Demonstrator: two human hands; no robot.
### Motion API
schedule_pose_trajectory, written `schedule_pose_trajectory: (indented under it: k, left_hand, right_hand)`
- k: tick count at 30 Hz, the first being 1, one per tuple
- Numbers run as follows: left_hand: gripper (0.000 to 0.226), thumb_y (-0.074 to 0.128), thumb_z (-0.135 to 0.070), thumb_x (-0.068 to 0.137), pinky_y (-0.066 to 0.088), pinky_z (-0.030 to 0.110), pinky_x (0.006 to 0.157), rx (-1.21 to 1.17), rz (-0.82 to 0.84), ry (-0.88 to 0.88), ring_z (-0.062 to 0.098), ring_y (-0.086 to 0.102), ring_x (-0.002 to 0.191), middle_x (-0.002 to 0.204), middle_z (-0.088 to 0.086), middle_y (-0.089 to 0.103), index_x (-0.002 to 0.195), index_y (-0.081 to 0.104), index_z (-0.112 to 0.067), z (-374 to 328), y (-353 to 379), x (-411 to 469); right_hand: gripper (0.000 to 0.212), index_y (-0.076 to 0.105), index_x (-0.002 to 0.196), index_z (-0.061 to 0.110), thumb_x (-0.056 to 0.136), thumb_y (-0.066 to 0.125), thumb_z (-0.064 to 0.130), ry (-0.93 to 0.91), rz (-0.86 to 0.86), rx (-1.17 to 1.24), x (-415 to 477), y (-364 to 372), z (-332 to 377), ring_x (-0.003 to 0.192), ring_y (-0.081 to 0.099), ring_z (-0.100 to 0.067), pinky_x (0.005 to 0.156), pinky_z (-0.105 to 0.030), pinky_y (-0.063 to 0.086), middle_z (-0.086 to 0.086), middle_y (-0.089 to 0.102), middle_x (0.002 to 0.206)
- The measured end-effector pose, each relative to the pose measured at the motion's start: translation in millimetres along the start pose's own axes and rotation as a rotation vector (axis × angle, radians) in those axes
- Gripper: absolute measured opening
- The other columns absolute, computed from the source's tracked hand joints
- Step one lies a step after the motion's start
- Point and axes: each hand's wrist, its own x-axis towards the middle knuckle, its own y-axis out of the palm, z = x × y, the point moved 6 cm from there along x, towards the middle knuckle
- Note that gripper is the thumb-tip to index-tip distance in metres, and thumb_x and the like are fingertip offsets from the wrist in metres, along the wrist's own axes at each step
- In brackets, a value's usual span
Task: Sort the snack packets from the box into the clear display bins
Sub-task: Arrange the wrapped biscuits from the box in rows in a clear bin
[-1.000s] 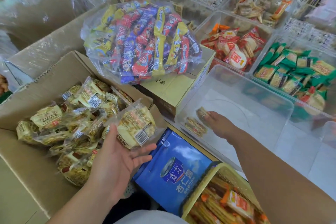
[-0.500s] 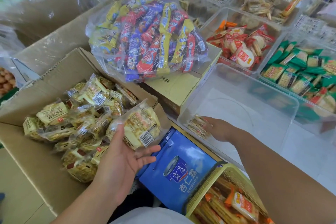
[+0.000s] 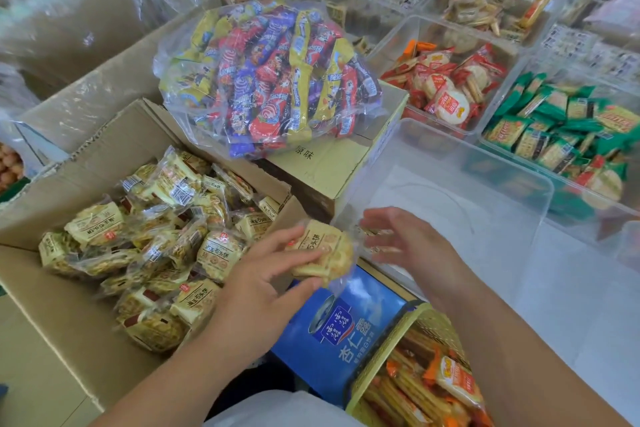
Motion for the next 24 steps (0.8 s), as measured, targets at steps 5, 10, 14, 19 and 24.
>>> schedule_pose_trajectory:
  k: [5, 10, 14, 19, 24]
  left_hand:
    - [0.042, 0.09, 0.001, 0.071, 0.039, 0.003, 0.101, 0.074, 0.01, 0.144, -0.007, 0.052, 0.128, 0.138, -0.01, 0.061, 0.106, 0.081, -0.021, -14.2, 18.3, 3.0]
    - [0.055, 0.094, -0.01, 0.068, 0.044, 0.009, 0.097, 0.082, 0.037, 0.177, -0.003, 0.058, 0.12, 0.131, -0.014, 0.063, 0.115, 0.072, -0.025, -20.9, 28.2, 13.1]
    - [0.065, 0.094, -0.03, 0.068, 0.046, 0.014, 0.101, 0.107, 0.094, 0.15, 0.0, 0.059, 0.119, 0.126, -0.026, 0.062, 0.119, 0.059, -0.051, -18.2, 37.5, 17.6]
    - [0.041, 0.073, -0.055, 0.081, 0.04, 0.009, 0.099, 0.169, 0.077, 0.288, -0.002, 0.056, 0.116, 0.121, -0.028, 0.059, 0.119, 0.059, -0.048, -40.2, 53.6, 22.8]
    - [0.049, 0.056, -0.049, 0.097, 0.035, 0.016, 0.111, 0.221, 0.239, 0.417, 0.0, 0.048, 0.131, 0.137, -0.012, 0.06, 0.139, 0.061, -0.023, -47.1, 81.4, 30.2]
  right_hand:
    - [0.042, 0.057, 0.125, 0.059, 0.084, 0.066, 0.054, -0.066, 0.012, -0.088, -40.2, 30.8, -6.8, 0.113, 0.064, -0.001, 0.089, -0.031, 0.057, 0.022, 0.056, 0.134]
    - [0.085, 0.037, 0.139, 0.067, 0.064, 0.076, 0.077, -0.21, 0.067, -0.39, -60.1, 26.0, -12.0, 0.147, 0.012, 0.011, 0.113, -0.028, 0.03, 0.038, 0.007, 0.158]
    - [0.083, 0.036, 0.142, 0.064, 0.066, 0.067, 0.078, -0.286, -0.076, -0.697, -66.3, 12.3, -7.2, 0.145, 0.017, -0.001, 0.117, -0.036, 0.024, 0.03, 0.021, 0.158]
    - [0.053, 0.057, 0.14, 0.035, 0.088, 0.068, 0.034, -0.431, -0.223, -0.826, -72.7, 6.5, 8.5, 0.121, 0.052, -0.009, 0.102, -0.033, 0.049, 0.013, 0.061, 0.134]
    - [0.042, 0.071, 0.117, 0.026, 0.076, 0.069, 0.026, -0.45, -0.395, -0.997, -66.4, -10.6, 21.2, 0.102, 0.064, -0.024, 0.082, -0.04, 0.051, 0.009, 0.074, 0.098]
